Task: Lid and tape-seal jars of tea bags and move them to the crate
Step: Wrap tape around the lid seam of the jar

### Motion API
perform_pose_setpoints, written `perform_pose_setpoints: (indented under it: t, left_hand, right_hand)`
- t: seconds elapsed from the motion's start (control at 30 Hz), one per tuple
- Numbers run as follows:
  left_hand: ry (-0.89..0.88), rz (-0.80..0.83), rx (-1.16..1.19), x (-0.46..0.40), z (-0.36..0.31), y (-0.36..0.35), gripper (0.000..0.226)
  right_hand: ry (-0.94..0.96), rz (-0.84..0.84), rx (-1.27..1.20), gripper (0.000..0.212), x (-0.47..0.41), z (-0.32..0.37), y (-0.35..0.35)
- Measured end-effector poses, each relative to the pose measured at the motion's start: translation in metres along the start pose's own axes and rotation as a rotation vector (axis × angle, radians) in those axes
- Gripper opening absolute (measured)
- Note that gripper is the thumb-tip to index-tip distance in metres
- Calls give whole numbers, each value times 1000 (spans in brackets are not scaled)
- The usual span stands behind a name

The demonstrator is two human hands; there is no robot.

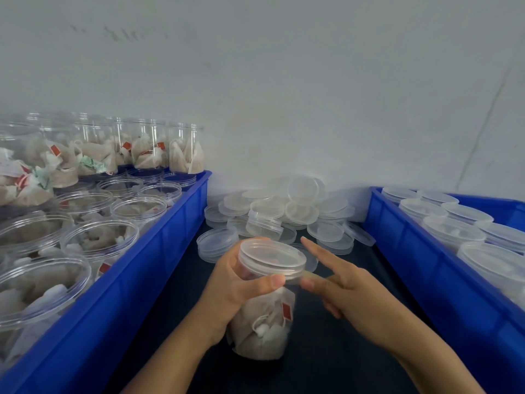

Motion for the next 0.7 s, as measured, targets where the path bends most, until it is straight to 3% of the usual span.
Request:
perform_pose_setpoints:
  t: [0.27,0.5,0.7]
  left_hand:
    - [64,56,85,-2,5,-3,101]
    - [133,53,150,0,13,-3,115]
    - [127,16,207,2,13,-2,115]
  right_hand:
    - [68,109,-127,48,2,4,-1]
    - [117,-81,55,48,3,11,9]
    - [137,-63,13,53,2,14,3]
Point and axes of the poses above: each hand's wrist, its own x-axis away from the middle knuckle, its own y-axis out of the back of the hand, z = x × y, the point moved 10 cm from there along -x, towards the middle knuckle, and after that the axes turned 11 degrees about -y, right-handed, at the moved point
